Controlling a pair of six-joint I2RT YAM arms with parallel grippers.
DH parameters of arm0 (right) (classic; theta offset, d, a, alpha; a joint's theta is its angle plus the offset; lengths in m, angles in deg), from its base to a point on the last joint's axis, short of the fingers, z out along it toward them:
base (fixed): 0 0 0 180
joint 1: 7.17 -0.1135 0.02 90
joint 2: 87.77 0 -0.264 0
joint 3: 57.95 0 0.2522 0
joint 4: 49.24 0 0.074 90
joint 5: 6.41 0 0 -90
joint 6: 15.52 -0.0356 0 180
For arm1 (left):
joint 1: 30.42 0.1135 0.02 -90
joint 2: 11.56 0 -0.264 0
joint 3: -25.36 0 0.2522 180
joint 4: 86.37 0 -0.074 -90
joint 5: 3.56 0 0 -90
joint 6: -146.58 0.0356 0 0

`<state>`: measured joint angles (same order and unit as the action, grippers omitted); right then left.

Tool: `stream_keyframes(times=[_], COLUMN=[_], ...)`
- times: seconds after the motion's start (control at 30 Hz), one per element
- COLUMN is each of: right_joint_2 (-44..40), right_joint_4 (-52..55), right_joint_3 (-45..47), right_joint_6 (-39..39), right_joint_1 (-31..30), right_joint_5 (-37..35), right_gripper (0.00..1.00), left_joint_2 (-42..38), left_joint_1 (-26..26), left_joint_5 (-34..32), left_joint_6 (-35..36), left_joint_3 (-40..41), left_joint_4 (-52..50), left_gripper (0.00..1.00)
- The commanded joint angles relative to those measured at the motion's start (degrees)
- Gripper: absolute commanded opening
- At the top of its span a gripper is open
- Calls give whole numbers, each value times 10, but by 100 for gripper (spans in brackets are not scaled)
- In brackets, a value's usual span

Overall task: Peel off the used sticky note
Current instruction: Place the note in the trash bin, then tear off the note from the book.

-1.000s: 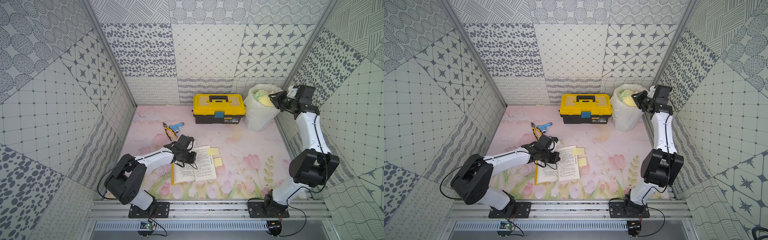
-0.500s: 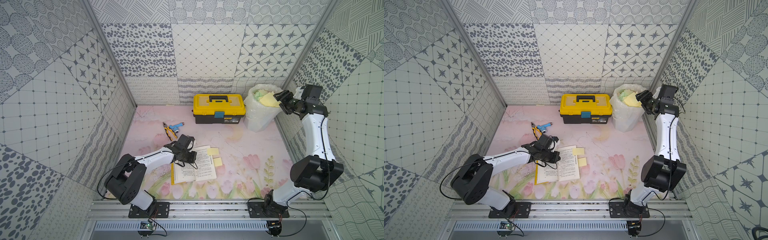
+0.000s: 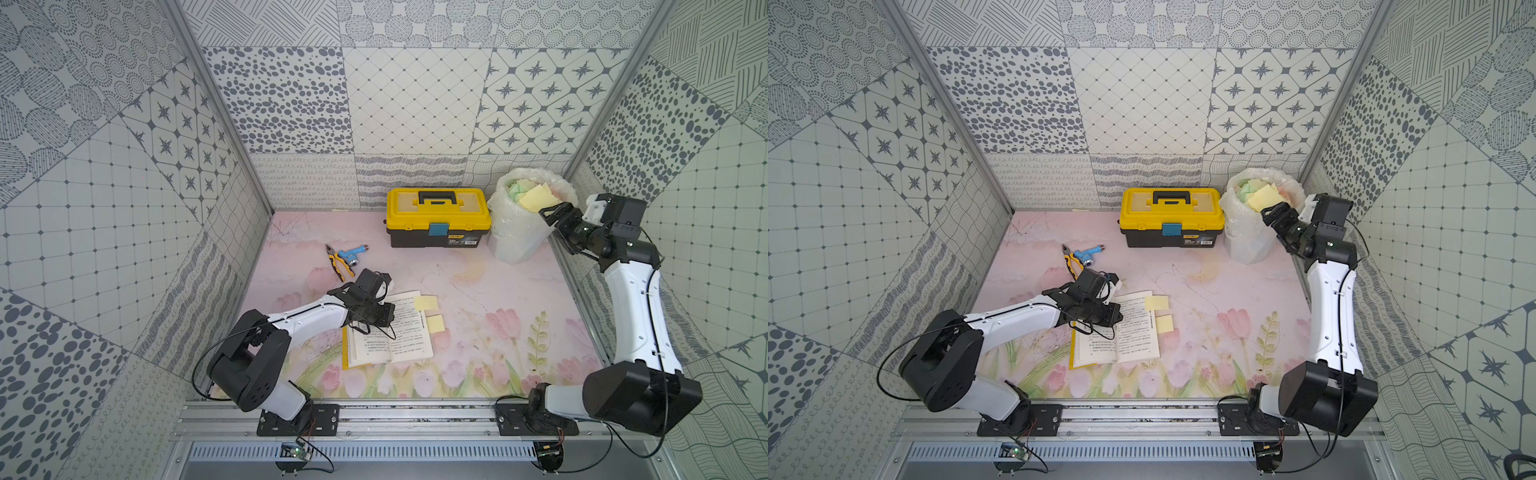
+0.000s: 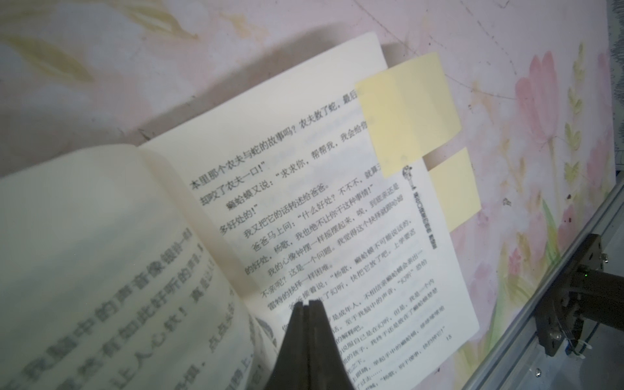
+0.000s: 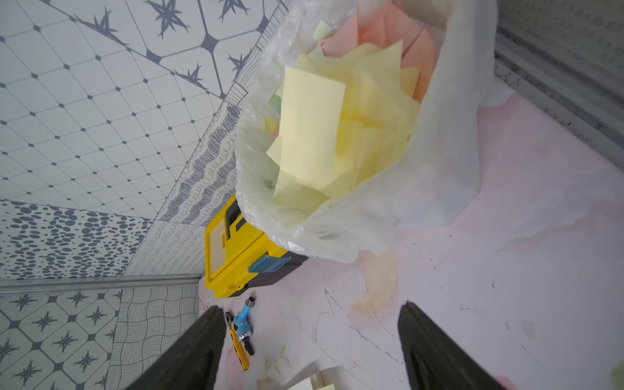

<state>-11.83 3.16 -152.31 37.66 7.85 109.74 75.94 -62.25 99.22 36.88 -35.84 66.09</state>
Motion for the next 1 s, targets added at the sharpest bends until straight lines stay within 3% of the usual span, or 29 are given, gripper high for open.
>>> stream_keyframes(times=[0.0,0.47,0.67,0.97], right_joint_2=[-30,-13,55,170], right_joint_4=[-34,-131,-214,-280], right_joint_3=[58,272,326,333], right_joint_6=[7,-17,-43,-53], right_joint_1=[-50,-289,-339,-380], right_joint_5=[14,22,53,91], right_gripper=[85,84,83,76], left_joint_2=[-10,-13,-2,32], left_joint_1=[-9,-30,-39,-48], left_joint_5=[39,63,62,52], left_joint_6=[15,25,21,12], left_joint_3=[3,6,3,-18], left_joint_4=[18,34,35,32], left_gripper=[1,6,7,7])
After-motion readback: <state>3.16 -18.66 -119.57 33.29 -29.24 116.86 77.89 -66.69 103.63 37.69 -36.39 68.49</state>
